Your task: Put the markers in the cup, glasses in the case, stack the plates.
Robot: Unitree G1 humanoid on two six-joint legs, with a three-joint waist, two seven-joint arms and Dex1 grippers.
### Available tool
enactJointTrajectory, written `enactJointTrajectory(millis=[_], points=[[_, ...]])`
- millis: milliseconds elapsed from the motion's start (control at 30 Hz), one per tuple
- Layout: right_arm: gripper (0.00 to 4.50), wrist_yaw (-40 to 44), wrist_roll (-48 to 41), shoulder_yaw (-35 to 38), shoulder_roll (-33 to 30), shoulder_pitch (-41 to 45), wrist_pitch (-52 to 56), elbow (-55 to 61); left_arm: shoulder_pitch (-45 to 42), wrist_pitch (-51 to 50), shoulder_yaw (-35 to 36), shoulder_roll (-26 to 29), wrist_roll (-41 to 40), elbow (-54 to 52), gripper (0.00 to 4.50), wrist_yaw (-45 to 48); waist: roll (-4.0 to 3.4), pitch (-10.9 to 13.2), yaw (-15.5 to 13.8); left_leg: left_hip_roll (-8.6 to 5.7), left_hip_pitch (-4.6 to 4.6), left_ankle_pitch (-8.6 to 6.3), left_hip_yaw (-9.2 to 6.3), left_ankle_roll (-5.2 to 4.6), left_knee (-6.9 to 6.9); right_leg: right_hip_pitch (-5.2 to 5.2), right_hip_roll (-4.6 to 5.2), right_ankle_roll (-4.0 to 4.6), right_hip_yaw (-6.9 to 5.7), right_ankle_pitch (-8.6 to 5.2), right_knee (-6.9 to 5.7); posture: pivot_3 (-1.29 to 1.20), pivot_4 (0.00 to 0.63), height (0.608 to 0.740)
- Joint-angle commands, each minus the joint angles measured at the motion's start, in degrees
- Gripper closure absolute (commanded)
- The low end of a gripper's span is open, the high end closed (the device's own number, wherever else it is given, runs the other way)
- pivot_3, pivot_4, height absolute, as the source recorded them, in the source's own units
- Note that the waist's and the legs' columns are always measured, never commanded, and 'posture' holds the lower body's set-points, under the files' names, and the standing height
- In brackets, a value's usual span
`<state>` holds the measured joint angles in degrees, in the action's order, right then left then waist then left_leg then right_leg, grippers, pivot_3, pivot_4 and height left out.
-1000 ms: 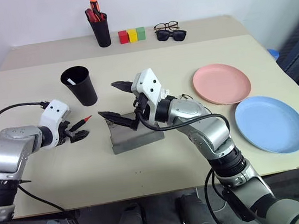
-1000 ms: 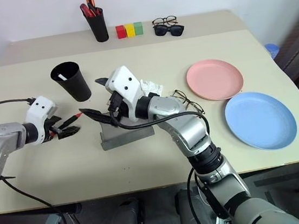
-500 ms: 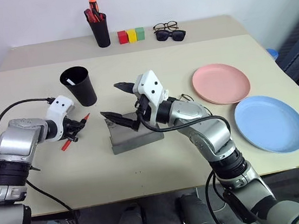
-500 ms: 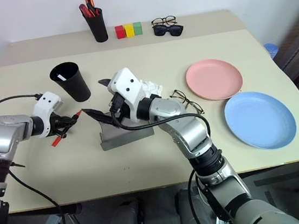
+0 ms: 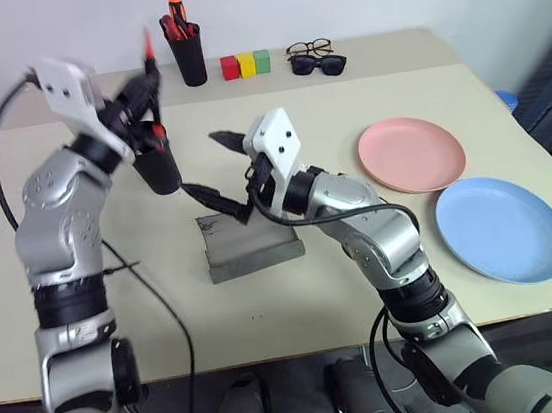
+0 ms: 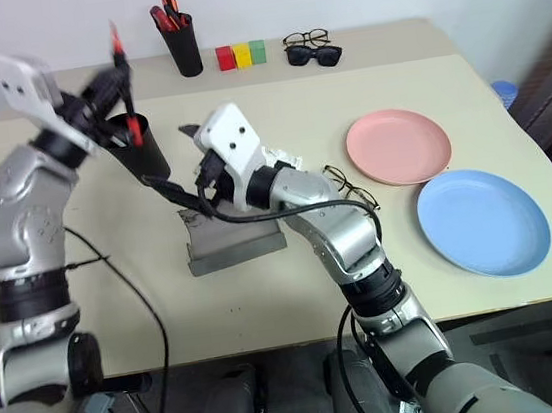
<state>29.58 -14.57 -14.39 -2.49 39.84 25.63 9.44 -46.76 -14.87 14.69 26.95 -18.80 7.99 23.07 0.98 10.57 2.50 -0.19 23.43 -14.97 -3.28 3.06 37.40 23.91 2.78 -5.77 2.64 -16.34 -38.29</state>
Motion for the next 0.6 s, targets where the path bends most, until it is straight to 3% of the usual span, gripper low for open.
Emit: enactJointTrajectory(millis=[33, 233, 467, 600], points=[[0.0, -0.27, 0.36, 0.56, 0.62, 1.1, -1.82, -0.6, -2.44, 8.75, -0.48, -0.66, 6.05, 7.9, 4.46, -5.42, 0.0, 0.0, 0.12, 0.0, -0.01, 0.0, 0.01, 0.0, -0.03, 0.03, -0.01, 0.0, 0.0, 0.0, 0.0, 0.0, 0.15, 0.74], [0.0, -0.05, 0.88, -0.25, 0.6, 0.29, -1.89, 0.21, -5.01, 21.75, -0.74, -2.46, 10.09, 24.54, 4.46, -9.12, 0.01, 0.01, -0.01, -0.01, 0.03, 0.01, 0.08, 0.01, -0.04, 0.1, 0.02, 0.0, 0.02, 0.0, -0.01, 0.0, 0.15, 0.74], [0.0, -0.66, 1.07, -0.09, 0.03, -0.73, -1.18, 1.69, -4.46, 25.19, -1.26, -2.87, 9.5, 30.7, 4.46, -6.2, 0.02, 0.01, 0.0, -0.01, 0.06, 0.01, 0.07, 0.01, -0.04, 0.12, 0.01, 0.0, 0.02, 0.0, -0.02, 0.0, 0.15, 0.74], [0.0, -0.74, 1.06, -0.21, 0.01, -0.7, -1.06, 1.92, -3.82, 25.86, -1.27, -2.92, 10.29, 31.26, 2.62, -7.17, 0.02, 0.01, 0.0, -0.01, 0.06, 0.01, 0.07, 0.01, -0.04, 0.12, 0.01, 0.0, 0.02, 0.0, -0.02, 0.0, 0.15, 0.74]])
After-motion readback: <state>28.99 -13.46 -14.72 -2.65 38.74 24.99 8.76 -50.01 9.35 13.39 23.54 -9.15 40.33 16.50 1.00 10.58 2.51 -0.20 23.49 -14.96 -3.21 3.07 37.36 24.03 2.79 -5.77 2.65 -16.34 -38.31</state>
